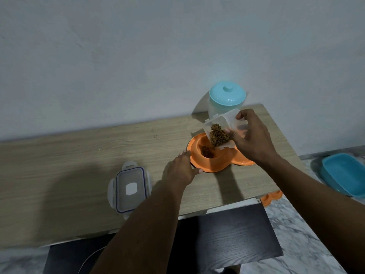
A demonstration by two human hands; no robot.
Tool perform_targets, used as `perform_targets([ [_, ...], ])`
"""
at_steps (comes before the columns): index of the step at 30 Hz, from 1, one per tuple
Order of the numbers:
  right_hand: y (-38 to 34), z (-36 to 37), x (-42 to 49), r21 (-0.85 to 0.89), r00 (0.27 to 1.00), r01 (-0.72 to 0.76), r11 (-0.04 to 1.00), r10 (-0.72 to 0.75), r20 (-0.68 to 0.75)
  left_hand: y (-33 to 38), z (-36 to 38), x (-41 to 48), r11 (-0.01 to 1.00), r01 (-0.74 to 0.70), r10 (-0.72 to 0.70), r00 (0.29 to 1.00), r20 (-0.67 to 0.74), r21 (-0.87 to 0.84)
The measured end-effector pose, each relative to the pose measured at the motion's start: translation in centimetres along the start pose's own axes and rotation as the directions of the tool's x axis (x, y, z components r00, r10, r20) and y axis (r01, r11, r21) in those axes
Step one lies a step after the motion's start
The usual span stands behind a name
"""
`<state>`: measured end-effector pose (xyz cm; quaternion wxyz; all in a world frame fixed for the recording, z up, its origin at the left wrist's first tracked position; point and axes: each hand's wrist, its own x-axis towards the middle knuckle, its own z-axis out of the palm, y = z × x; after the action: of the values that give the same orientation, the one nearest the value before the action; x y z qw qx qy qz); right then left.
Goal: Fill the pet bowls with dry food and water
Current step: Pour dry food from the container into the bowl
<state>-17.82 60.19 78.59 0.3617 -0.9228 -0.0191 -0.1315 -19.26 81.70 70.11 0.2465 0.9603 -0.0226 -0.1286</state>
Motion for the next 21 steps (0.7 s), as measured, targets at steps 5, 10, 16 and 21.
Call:
perform_targets([
  [5, 0.4, -0.1, 0.2, 0.02, 0.999, -0.04, 0.999, 0.04, -0.001, 0.0, 0.0, 0.0, 1.0, 0.0, 0.0, 1.0, 0.005, 0.004],
  [10, 1.0, -0.4, 0.2, 0.116, 0.984, -0.167, 0.979, 0.172, -0.04, 0.0, 0.0, 0.1, 1.0, 0.008, -0.008, 1.0, 0.002, -0.012],
  [16, 2.1, -0.9, -0.2, 0.499, 0.888, -0.416, 0.76, 0.459, 0.041, -0.2, -0.3, 0.2, 0.999, 0.008, -0.007, 1.0, 0.028, -0.053],
  [21, 1.9, 0.0, -1.4, 0.758, 0.758, -0.567, 0.322, 0.564, 0.327, 0.2, -1.7, -0.4, 0.963, 0.056, -0.051, 0.998, 0.028, -0.262],
])
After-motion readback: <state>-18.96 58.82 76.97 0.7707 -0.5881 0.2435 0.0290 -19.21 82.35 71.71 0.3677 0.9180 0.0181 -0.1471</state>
